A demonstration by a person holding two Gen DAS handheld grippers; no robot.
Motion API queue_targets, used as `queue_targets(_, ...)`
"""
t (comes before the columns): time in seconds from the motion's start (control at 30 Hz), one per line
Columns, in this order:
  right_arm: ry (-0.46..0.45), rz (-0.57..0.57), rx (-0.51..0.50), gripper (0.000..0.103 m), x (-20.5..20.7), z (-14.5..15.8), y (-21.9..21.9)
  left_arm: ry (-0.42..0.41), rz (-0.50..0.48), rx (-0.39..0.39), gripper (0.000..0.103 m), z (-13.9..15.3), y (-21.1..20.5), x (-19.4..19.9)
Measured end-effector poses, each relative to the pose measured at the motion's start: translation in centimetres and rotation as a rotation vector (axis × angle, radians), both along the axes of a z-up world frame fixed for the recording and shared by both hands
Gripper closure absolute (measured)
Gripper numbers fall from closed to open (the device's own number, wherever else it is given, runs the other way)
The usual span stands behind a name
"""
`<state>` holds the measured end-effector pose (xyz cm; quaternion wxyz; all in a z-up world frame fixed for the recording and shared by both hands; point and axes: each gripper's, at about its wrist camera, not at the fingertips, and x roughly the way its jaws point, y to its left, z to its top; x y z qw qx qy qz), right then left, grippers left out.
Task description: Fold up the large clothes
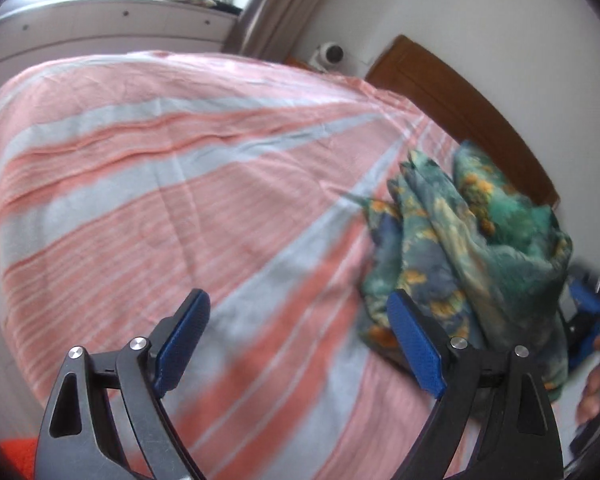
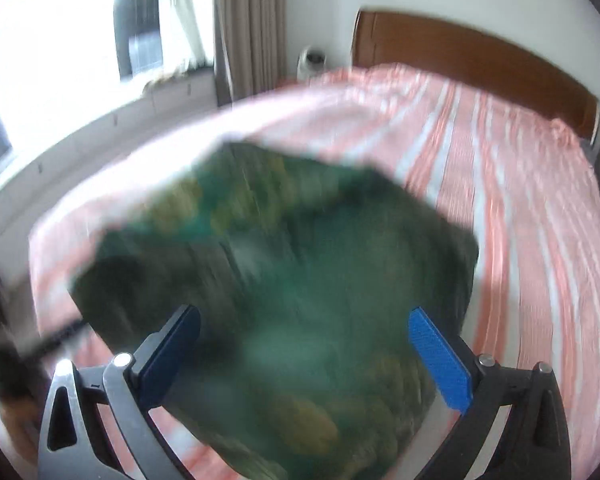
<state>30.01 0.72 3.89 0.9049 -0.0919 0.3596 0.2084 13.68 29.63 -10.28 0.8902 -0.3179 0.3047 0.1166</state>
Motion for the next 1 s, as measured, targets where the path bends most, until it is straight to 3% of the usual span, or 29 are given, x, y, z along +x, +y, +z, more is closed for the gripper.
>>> queue_targets(0.13,-0.053,-0.070,0.132,0.000,2.9,-0.4,2.2,0.023,0.027,0.058,0.013,-0.6,1.0,-0.2)
queue_targets(0.2,0.021,-0.126,0.221,0.000,5.7,-3.0,3.9,0.042,0.044,0.087,0.013,-0.9,1.5,-0.2)
queue_targets(0.23,0.050,-0.139,0.217,0.000,6.5,-4.1,5.2,0.046,0.045,0.089,0.013,-1.0,1.8,-0.3)
queue_targets(0.27,0.056,-0.141,0.134,0.000,7.3,-6.0,7.6,0.048,0.043,0.089,0.013,-1.0,1.9,-0.4)
queue_targets(0.37,-0.042,-0.099,-0.066,0.000,7.0,-9.6,11.7,0.058,0.034,0.108,0.013,-1.3,2.4,-0.3)
queue_targets(0.43,-0.122,-0.093,-0.093,0.000,6.2,-10.6,12.3,0.063,0.023,0.127,0.013,-1.4,2.5,0.1)
queue_targets(0.5,-0.129,-0.090,-0.062,0.000,6.2,-11.0,11.8,0.063,0.010,0.130,0.013,-1.4,2.5,0.5)
queue_targets(0.63,-0.105,-0.069,-0.027,0.000,6.6,-11.5,11.2,0.067,-0.022,0.142,0.013,-1.5,2.0,1.2)
queue_targets(0.8,-0.050,-0.072,-0.055,0.000,8.0,-10.7,11.0,0.068,-0.044,0.173,0.013,-1.3,1.4,1.4)
queue_targets(0.93,0.041,-0.068,-0.063,0.000,8.4,-6.9,10.3,0.058,-0.041,0.151,0.013,-1.2,1.8,1.2)
queue_targets(1.0,0.027,-0.066,-0.022,0.000,8.4,-3.7,9.8,0.054,-0.038,0.146,0.013,-1.1,1.9,1.0)
